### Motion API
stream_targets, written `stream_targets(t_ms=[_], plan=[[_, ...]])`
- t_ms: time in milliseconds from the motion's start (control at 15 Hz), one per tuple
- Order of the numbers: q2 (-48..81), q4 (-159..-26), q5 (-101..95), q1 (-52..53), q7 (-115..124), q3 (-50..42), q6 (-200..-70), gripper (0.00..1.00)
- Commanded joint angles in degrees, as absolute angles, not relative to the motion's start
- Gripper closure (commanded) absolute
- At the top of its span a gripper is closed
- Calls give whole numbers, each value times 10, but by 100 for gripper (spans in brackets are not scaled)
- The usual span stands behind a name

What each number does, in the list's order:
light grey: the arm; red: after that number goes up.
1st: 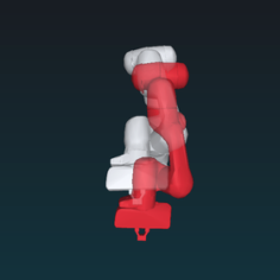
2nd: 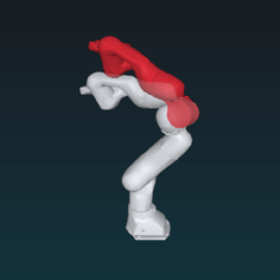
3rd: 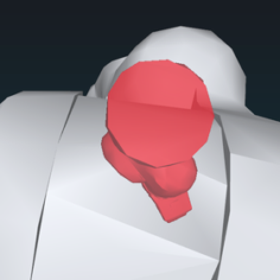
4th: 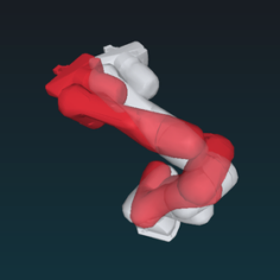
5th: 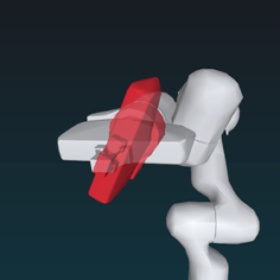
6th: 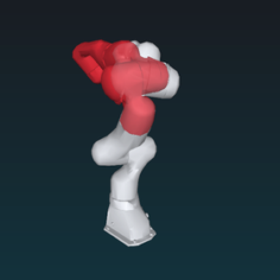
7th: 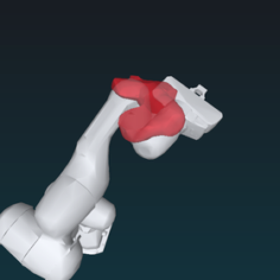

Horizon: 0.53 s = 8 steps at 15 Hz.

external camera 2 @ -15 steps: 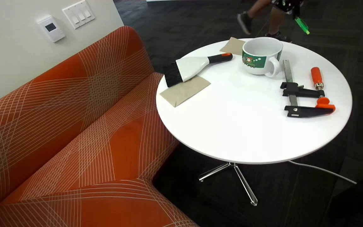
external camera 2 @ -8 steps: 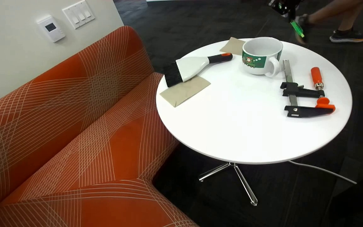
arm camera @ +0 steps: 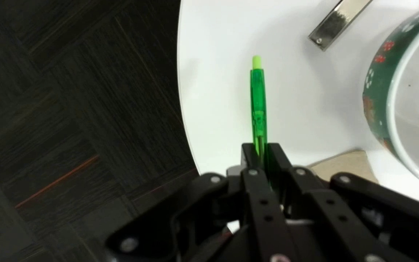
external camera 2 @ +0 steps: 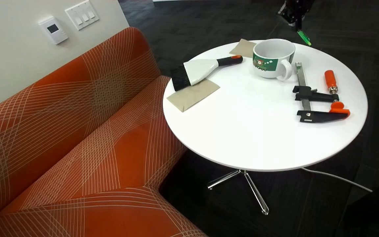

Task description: Put the pen on the table

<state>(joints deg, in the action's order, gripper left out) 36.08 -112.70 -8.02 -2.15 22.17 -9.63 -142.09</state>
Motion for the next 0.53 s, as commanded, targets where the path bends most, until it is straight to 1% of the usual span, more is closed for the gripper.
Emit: stream_targets(t_ms=[0,467], plan=[[404,-1077,-45,-39,170,-88,-1399,97],[460,-1024,-30,-41,156,-94,-1351,97]])
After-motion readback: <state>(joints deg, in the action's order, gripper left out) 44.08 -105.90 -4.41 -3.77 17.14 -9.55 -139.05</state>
